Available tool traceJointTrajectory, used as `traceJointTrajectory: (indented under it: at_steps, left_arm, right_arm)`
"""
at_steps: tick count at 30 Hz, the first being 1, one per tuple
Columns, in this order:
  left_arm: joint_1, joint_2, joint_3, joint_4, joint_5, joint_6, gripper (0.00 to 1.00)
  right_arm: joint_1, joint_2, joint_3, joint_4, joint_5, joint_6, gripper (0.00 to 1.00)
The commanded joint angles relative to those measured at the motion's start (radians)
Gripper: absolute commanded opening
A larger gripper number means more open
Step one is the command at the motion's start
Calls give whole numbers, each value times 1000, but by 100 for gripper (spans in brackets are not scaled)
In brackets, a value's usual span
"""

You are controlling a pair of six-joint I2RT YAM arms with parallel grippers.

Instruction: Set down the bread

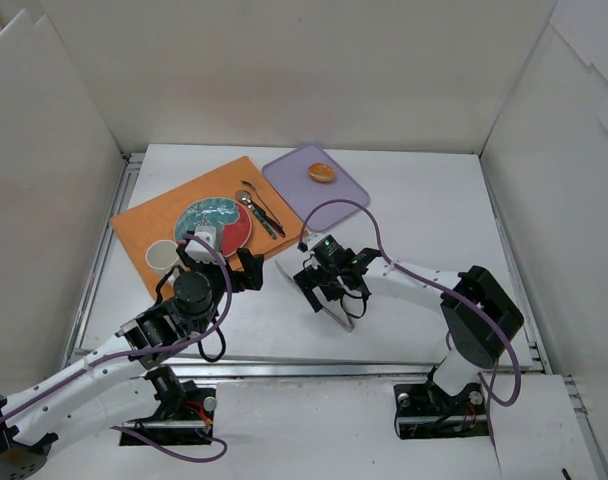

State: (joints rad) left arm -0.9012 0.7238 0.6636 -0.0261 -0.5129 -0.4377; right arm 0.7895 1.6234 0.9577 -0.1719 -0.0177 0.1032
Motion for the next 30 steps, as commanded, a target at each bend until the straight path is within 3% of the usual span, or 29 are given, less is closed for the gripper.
traceJointTrajectory:
  at_steps: [1, 18, 23, 24, 27, 30]
  left_arm:
    - [4, 3, 34, 31, -3, 8, 100]
    - [4, -20, 28, 31, -7, 7, 100]
    - [4, -20, 28, 31, -12, 7, 100]
    - [4, -20, 28, 31, -13, 7, 100]
    - [4, -20, 28, 31, -13, 7, 100]
    - [4, -21, 27, 31, -15, 5, 100]
  right_arm:
    - [-15, 3, 26, -5, -31, 7, 98]
    - [-19, 115, 62, -17, -22, 38, 97]
    - [-21, 121, 67, -24, -10, 47, 80]
    - [-21, 121, 67, -28, -11, 50, 68]
    - [-18, 103, 65, -34, -10, 55, 53]
    - [-21, 63, 70, -57, 13, 56, 58]
